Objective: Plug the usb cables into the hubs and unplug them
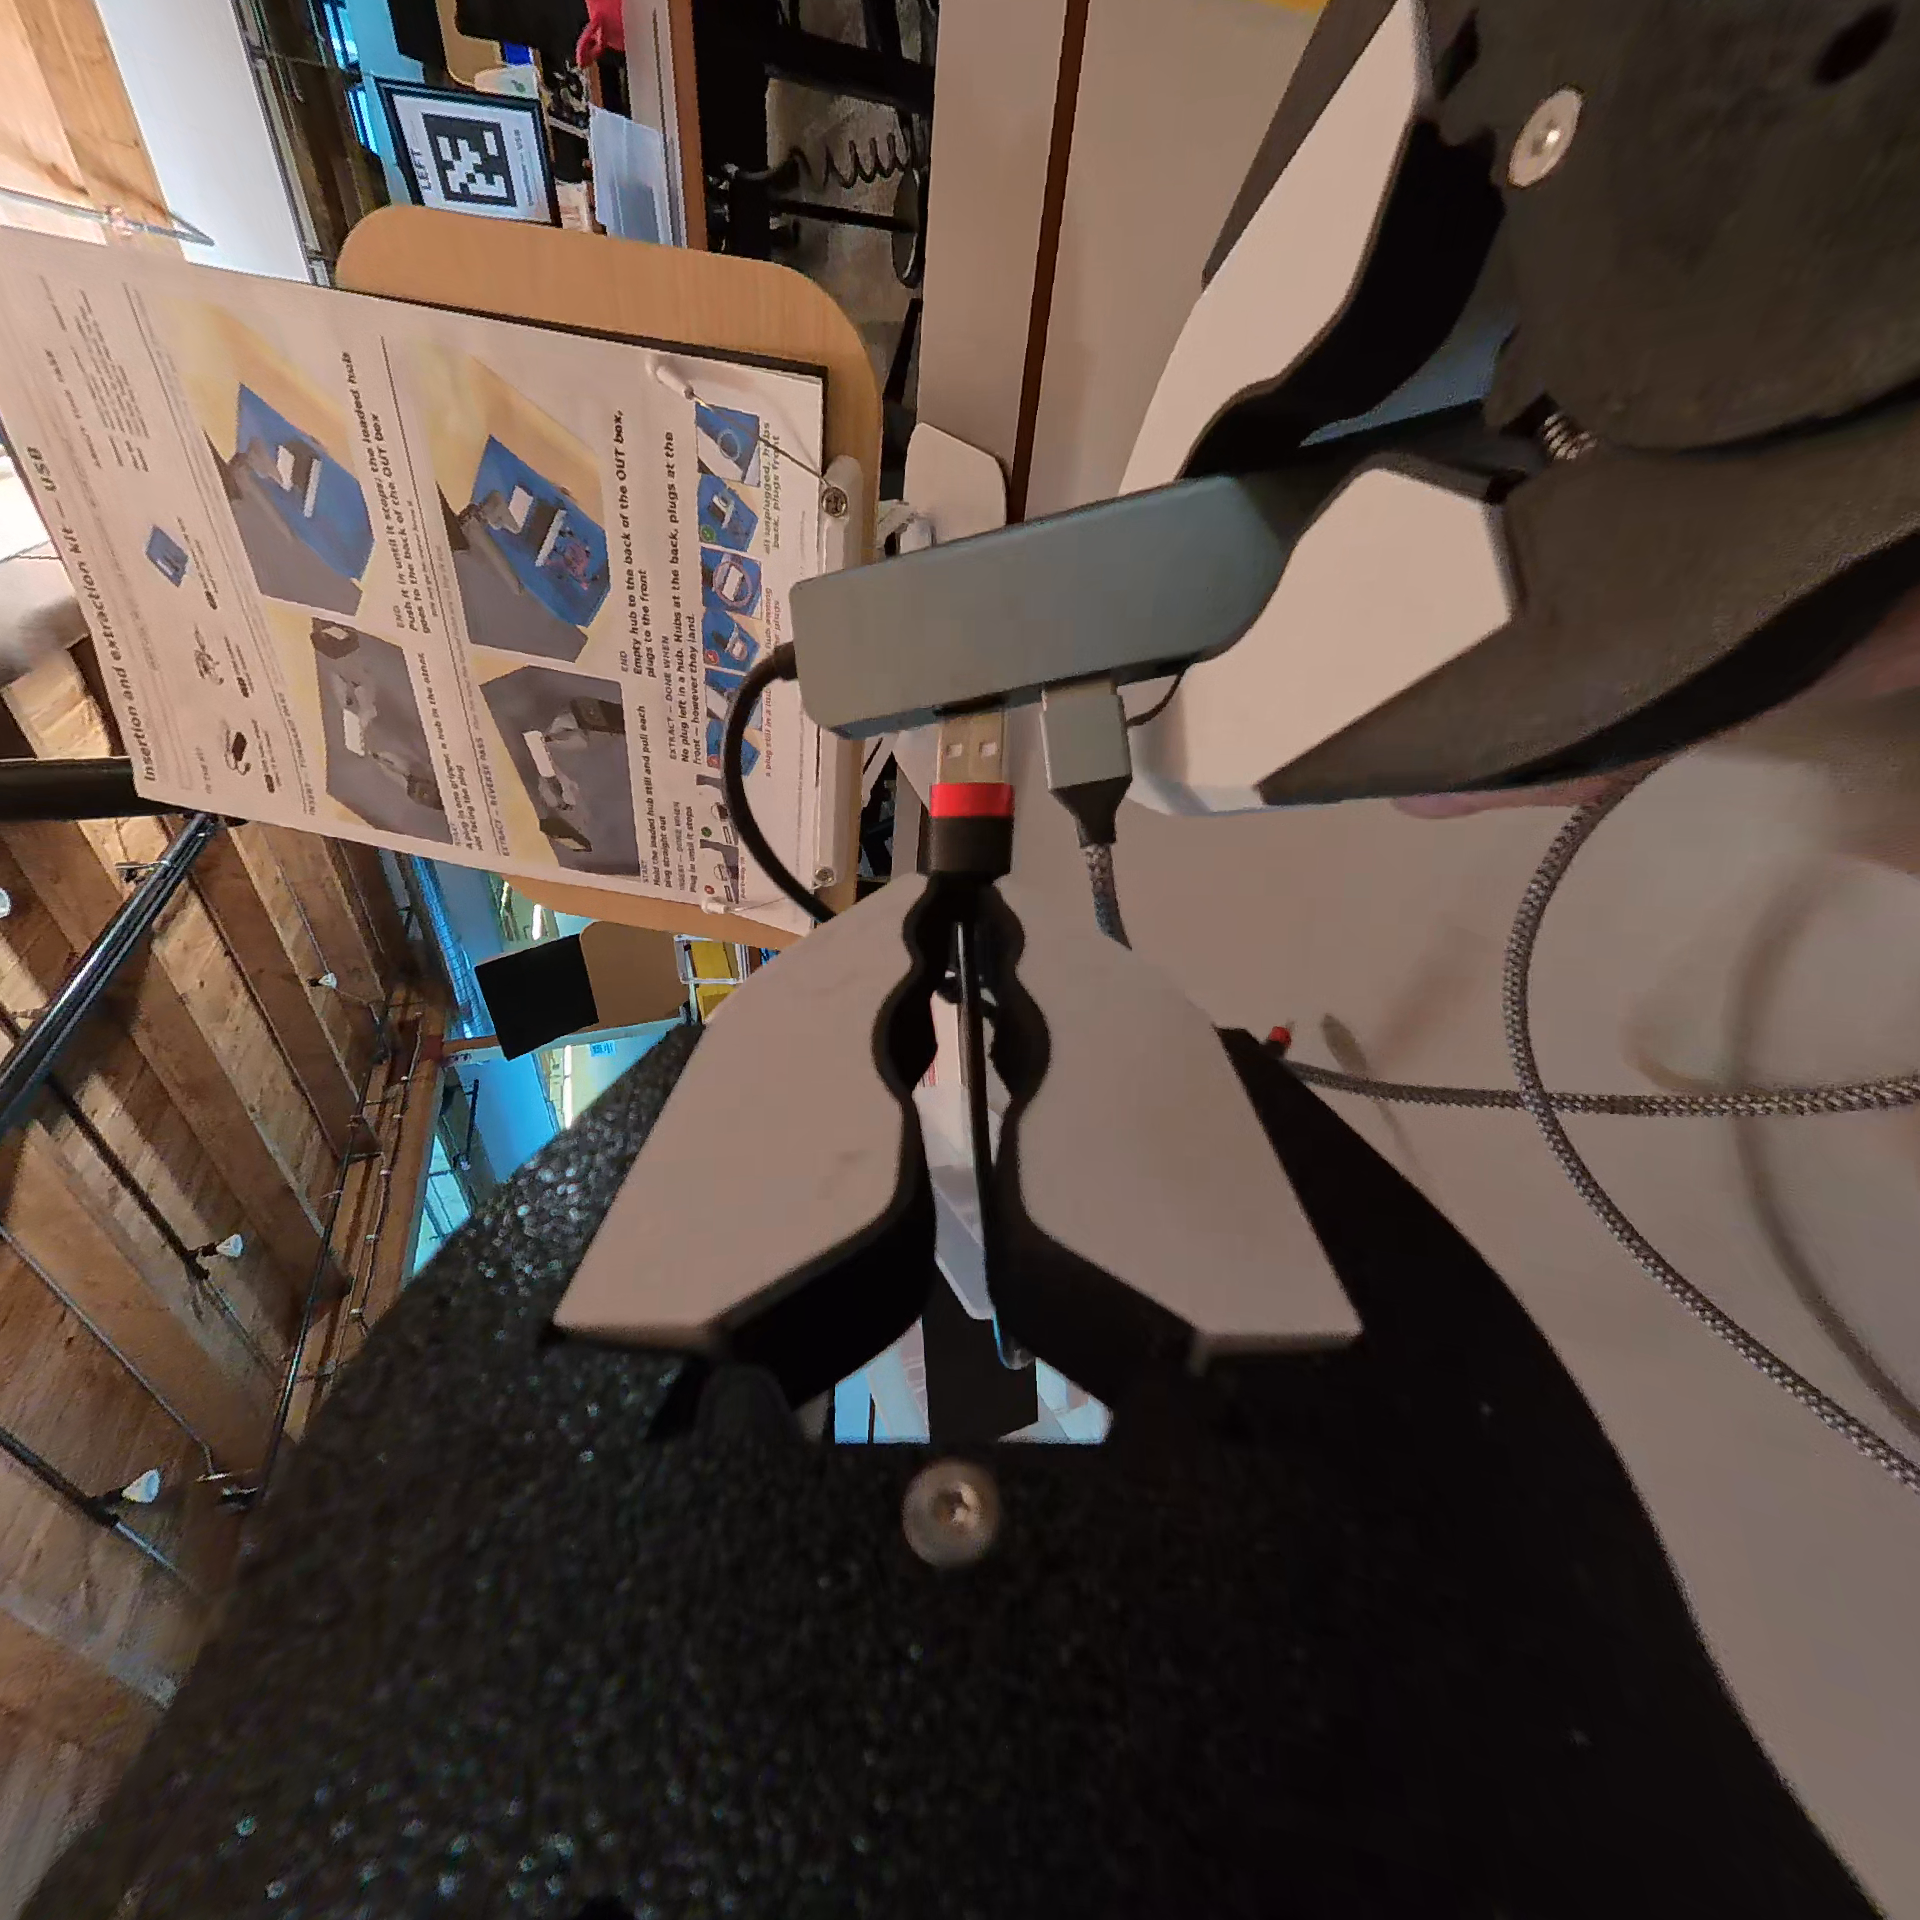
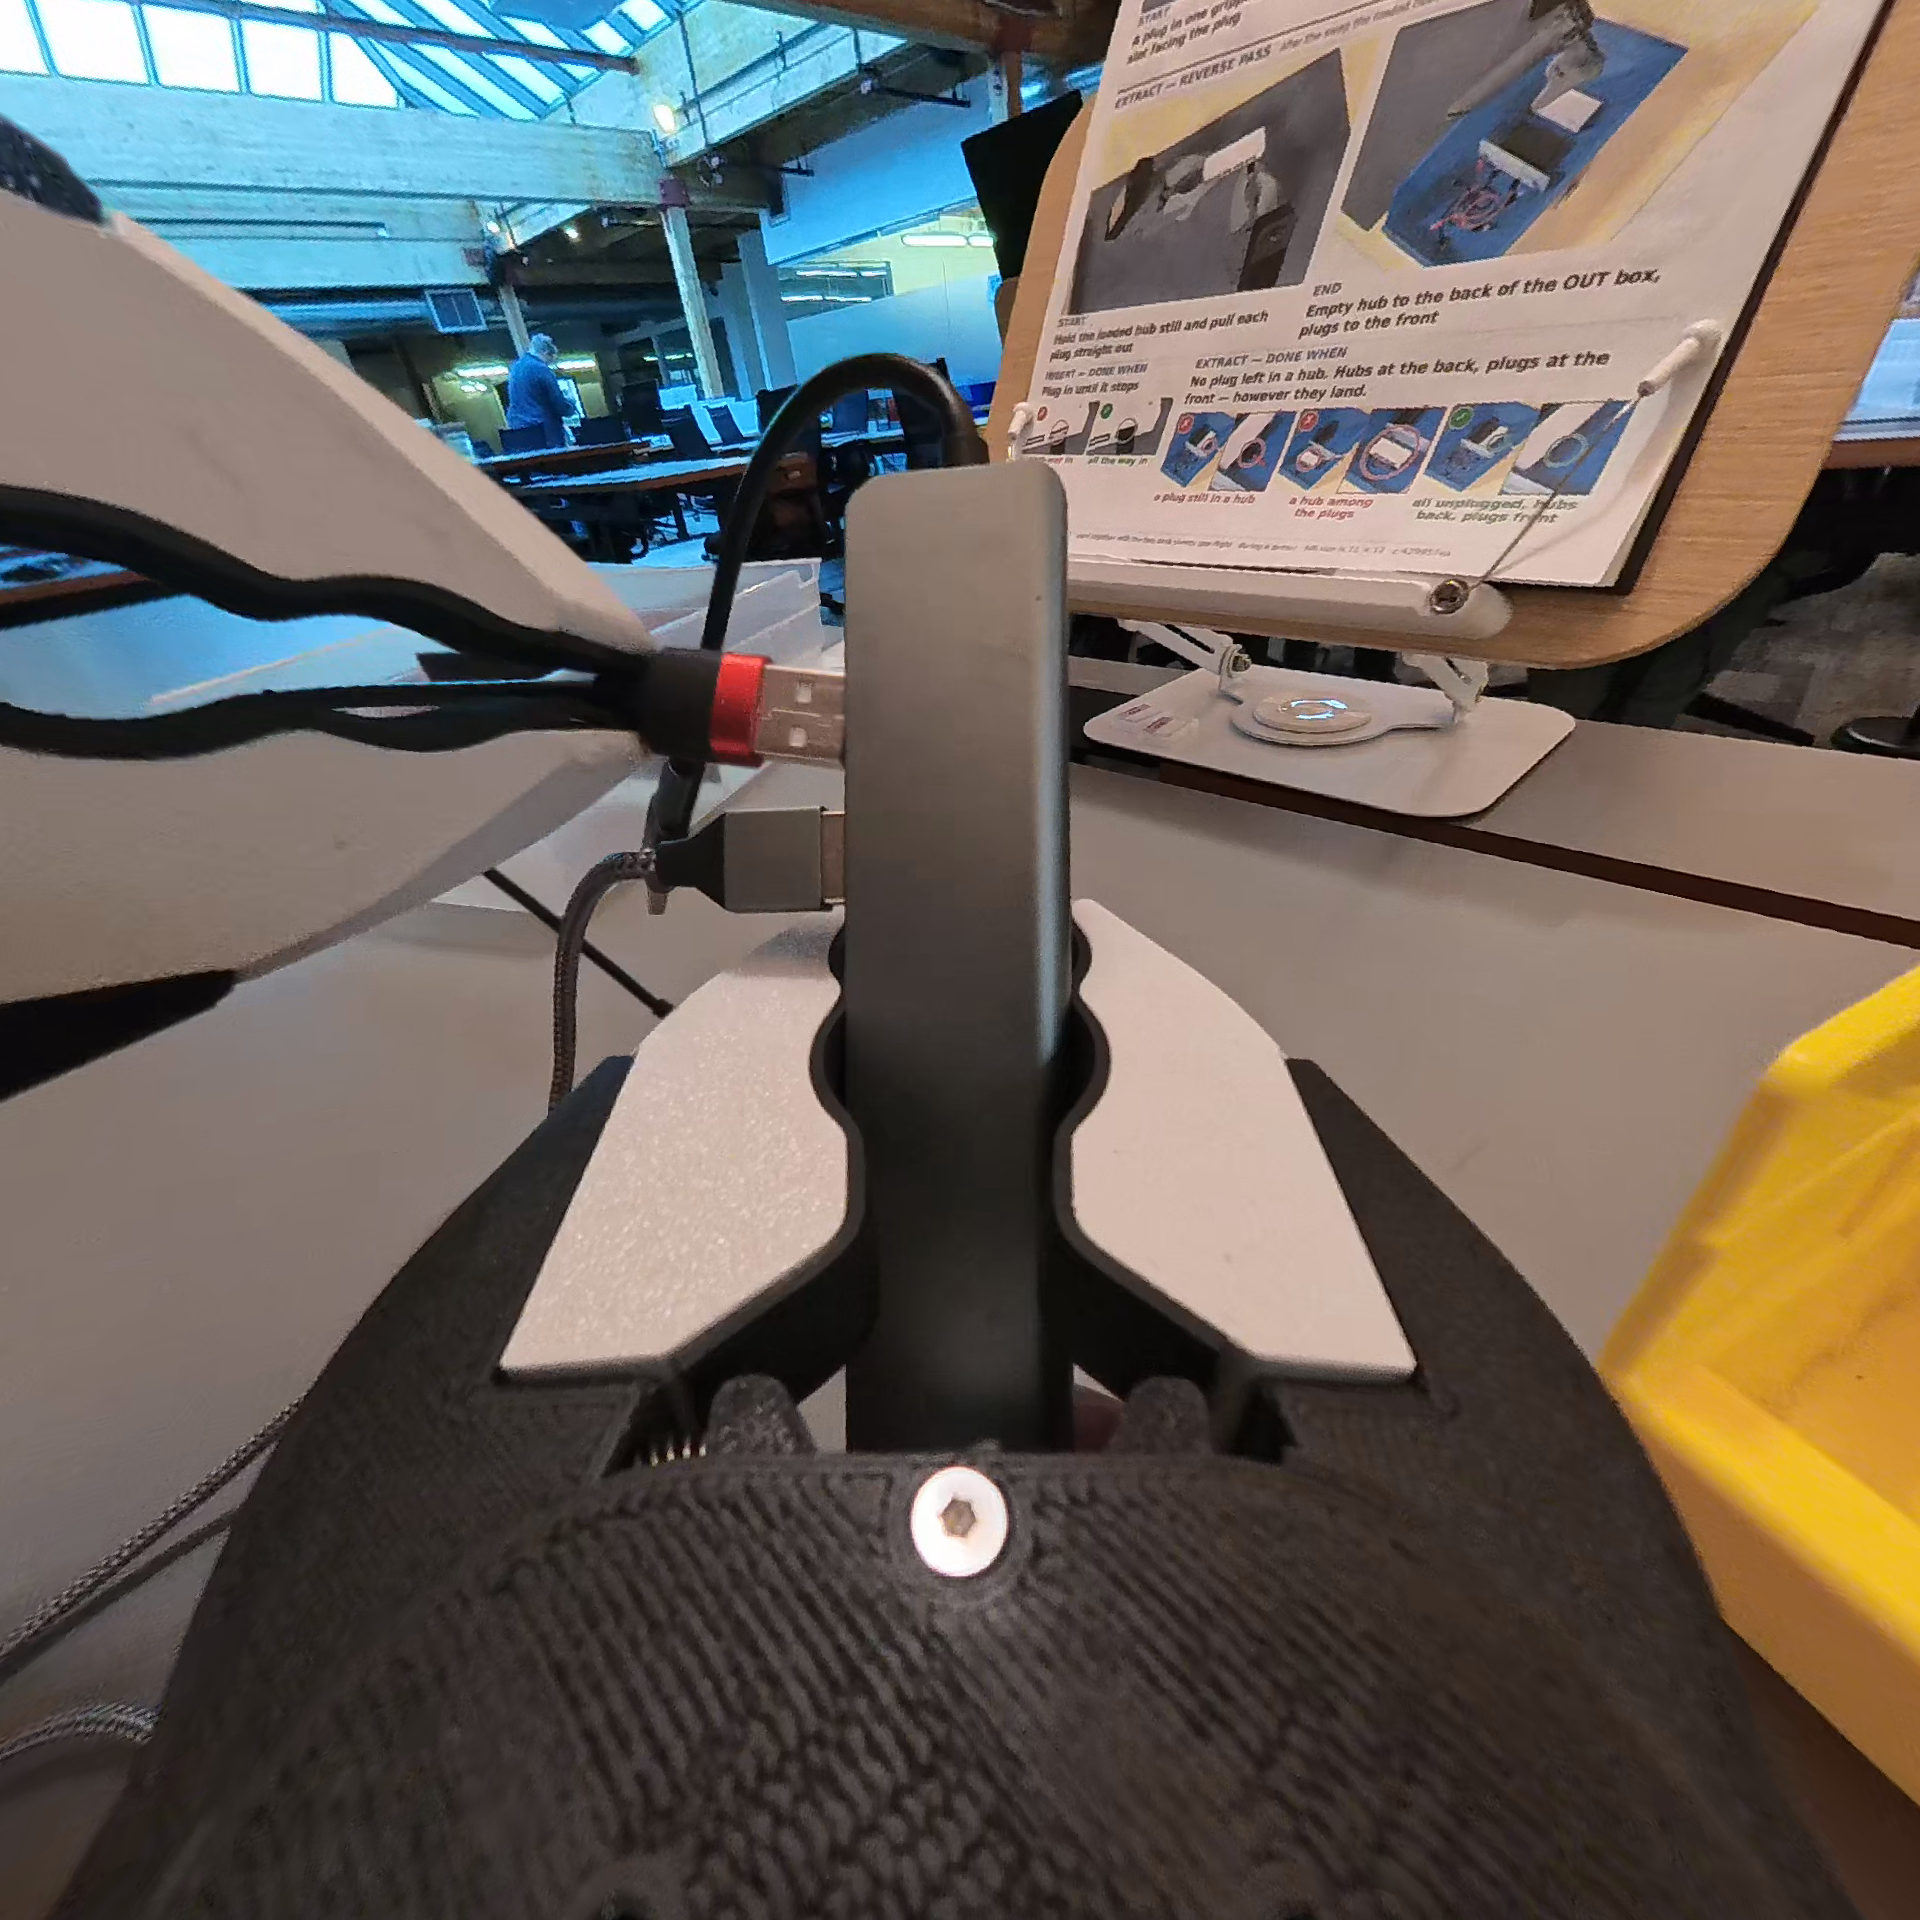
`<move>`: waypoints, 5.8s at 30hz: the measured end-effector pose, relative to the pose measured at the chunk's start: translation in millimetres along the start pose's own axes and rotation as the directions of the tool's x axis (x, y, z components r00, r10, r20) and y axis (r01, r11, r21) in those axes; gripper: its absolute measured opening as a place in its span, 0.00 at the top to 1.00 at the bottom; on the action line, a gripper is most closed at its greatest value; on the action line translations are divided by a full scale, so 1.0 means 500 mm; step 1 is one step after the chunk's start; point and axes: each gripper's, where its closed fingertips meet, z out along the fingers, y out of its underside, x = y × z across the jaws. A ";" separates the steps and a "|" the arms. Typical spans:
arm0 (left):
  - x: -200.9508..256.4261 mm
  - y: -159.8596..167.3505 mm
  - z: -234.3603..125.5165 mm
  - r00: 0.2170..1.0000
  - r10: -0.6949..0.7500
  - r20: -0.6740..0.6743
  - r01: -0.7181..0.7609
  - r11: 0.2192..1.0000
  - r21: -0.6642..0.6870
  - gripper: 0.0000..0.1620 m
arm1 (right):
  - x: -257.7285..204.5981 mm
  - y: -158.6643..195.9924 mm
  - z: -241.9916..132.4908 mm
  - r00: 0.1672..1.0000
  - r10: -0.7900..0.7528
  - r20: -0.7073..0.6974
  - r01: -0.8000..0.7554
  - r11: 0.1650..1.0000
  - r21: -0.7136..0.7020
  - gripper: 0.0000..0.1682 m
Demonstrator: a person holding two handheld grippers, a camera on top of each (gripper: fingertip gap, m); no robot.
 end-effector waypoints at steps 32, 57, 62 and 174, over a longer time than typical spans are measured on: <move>-0.001 -0.033 0.011 0.995 -0.082 0.052 0.081 0.997 0.012 0.97 | 0.016 -0.003 -0.003 0.998 0.057 -0.016 -0.057 0.998 0.016 0.80; -0.027 -0.046 -0.057 0.992 -0.080 -0.096 0.123 0.753 0.647 0.83 | 0.000 -0.023 -0.018 0.954 0.208 0.214 -0.229 0.971 0.075 0.80; -0.008 -0.051 -0.042 0.993 -0.074 -0.088 0.113 0.752 0.649 0.88 | -0.021 -0.022 -0.016 0.957 0.158 0.245 -0.179 0.981 0.068 0.80; 0.071 -0.003 0.000 0.938 -0.346 0.001 0.291 0.791 0.538 0.97 | -0.036 0.031 0.004 0.984 -0.140 0.112 0.152 0.982 -0.109 0.80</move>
